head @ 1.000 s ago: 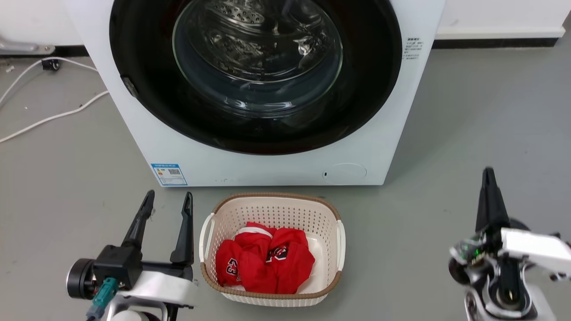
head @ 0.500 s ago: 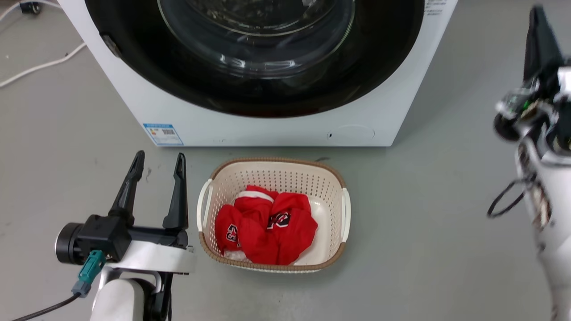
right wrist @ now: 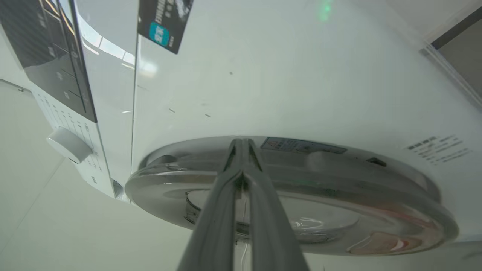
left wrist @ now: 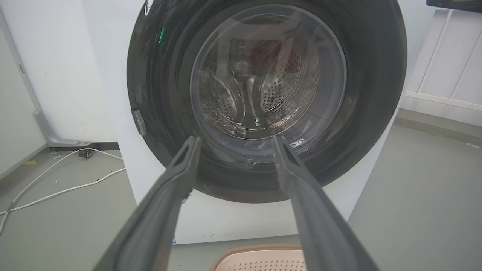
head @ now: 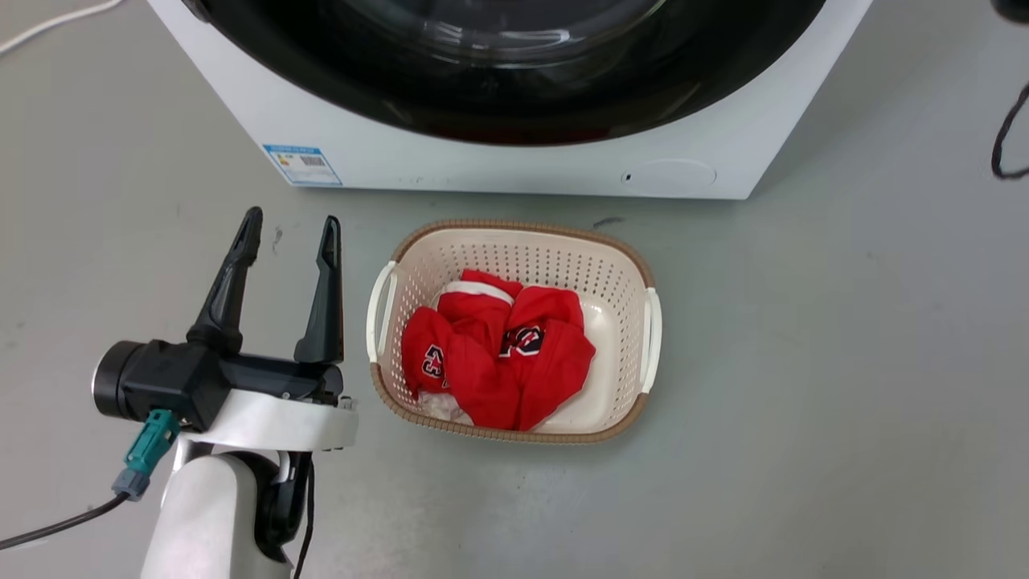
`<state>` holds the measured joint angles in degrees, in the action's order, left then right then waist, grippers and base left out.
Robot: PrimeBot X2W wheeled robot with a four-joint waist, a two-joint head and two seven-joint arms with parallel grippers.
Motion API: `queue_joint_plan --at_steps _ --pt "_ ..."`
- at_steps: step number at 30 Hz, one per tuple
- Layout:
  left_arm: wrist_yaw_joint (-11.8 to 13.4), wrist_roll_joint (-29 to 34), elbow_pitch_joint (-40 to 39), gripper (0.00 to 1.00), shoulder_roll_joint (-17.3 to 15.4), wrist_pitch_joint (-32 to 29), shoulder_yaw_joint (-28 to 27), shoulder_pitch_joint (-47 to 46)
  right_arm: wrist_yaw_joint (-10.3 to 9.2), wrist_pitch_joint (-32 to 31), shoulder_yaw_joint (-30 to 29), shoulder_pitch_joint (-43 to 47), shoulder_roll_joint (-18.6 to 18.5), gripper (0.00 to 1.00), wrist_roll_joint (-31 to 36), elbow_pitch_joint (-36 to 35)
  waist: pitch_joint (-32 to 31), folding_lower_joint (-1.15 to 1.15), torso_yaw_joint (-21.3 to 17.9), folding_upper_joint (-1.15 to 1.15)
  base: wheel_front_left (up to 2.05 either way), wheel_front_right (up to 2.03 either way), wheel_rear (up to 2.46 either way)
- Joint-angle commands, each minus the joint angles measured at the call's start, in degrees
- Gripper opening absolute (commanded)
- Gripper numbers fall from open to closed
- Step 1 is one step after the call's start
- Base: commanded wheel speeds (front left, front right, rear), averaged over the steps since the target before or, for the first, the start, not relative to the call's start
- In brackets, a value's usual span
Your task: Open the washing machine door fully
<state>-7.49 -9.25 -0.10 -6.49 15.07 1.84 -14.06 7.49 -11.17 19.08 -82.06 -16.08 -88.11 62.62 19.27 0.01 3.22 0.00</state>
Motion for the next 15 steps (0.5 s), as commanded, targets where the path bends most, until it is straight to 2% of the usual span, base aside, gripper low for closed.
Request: queue_joint_plan --at_steps 1,7,15 --pt "0.0 0.0 -0.4 1.00 -0.1 0.1 0.0 -0.9 0.01 -1.0 0.9 -1.7 0.5 0.00 0.8 1.6 1.2 -0.01 0.5 0.00 0.00 0.00 0.00" --pt "0.0 -0.5 -1.0 1.00 -0.3 0.1 0.0 -2.3 0.00 -4.6 4.3 -10.4 2.2 0.00 4.5 9.2 3.9 -0.01 1.0 0.00 0.00 0.00 0.00" --pt "0.0 -0.8 -1.0 1.00 -0.3 0.1 0.4 -3.6 -0.01 -8.4 6.5 -12.9 2.5 0.00 7.5 11.2 6.0 -0.01 1.6 0.00 0.00 0.00 0.00"
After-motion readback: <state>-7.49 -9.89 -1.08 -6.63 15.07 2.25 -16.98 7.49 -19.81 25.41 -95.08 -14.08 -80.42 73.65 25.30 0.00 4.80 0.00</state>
